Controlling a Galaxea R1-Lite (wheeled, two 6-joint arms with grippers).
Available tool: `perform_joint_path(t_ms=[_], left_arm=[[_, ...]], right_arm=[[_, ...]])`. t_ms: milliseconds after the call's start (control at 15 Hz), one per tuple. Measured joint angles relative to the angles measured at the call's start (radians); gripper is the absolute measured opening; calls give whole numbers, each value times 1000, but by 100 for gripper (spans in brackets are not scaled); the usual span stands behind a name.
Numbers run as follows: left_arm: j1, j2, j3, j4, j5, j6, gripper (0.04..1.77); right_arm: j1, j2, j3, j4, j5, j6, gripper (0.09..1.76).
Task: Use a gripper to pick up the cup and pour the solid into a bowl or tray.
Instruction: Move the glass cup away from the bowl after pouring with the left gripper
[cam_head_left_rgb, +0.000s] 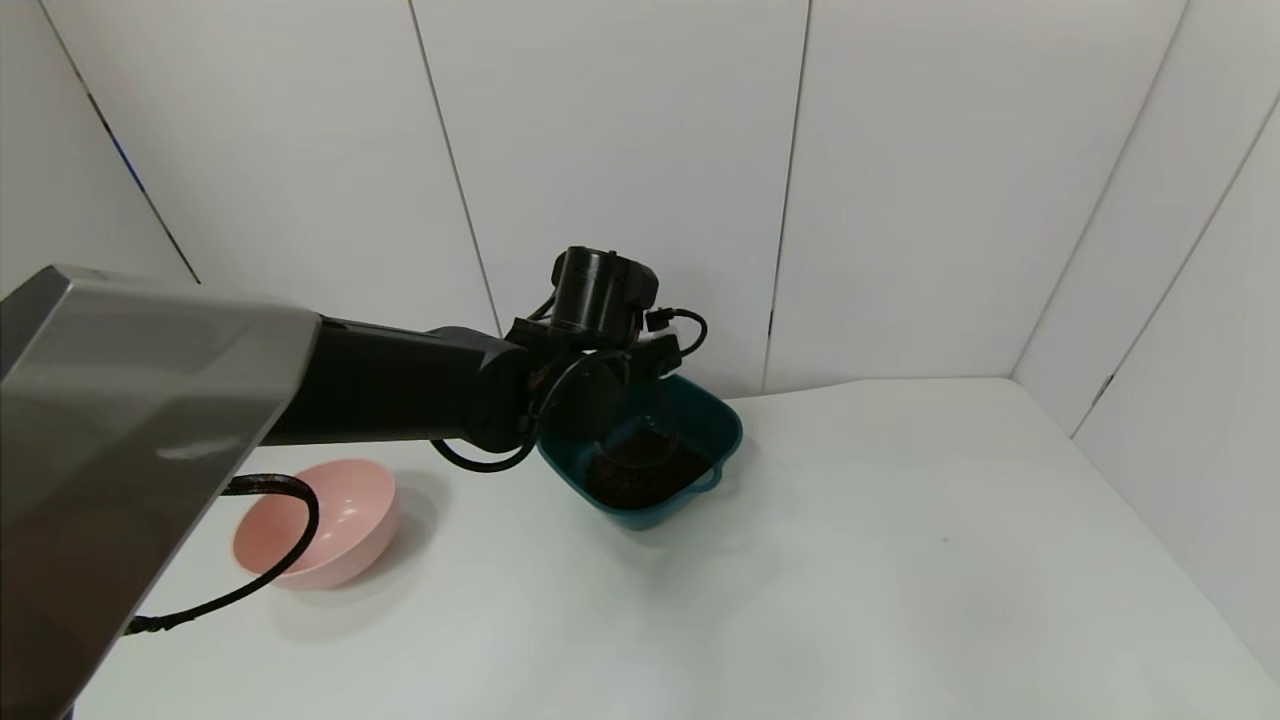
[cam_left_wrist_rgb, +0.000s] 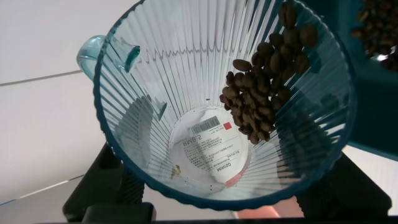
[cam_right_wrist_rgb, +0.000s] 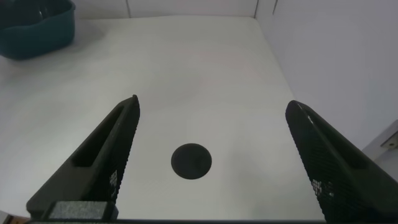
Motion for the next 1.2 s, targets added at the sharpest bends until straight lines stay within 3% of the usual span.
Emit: perform_joint_path(t_ms=[467,667,867,1000,1067,1200], left_arm=[[19,-108,27,247,-161,-420,129],[43,-176,74,251,-218,-544,129],[69,-250,140,244,-334,-711,129],[84,-300,176,239,-378,-821,129],[90,-322,196,216,-386,-858,129],[99,-360,271,70,-392,-893,129]], right_arm=[[0,0,0,0,0,0,171],[0,0,0,0,0,0,171],[0,0,0,0,0,0,171],[0,0,0,0,0,0,171],[0,0,0,0,0,0,171],[0,0,0,0,0,0,171]])
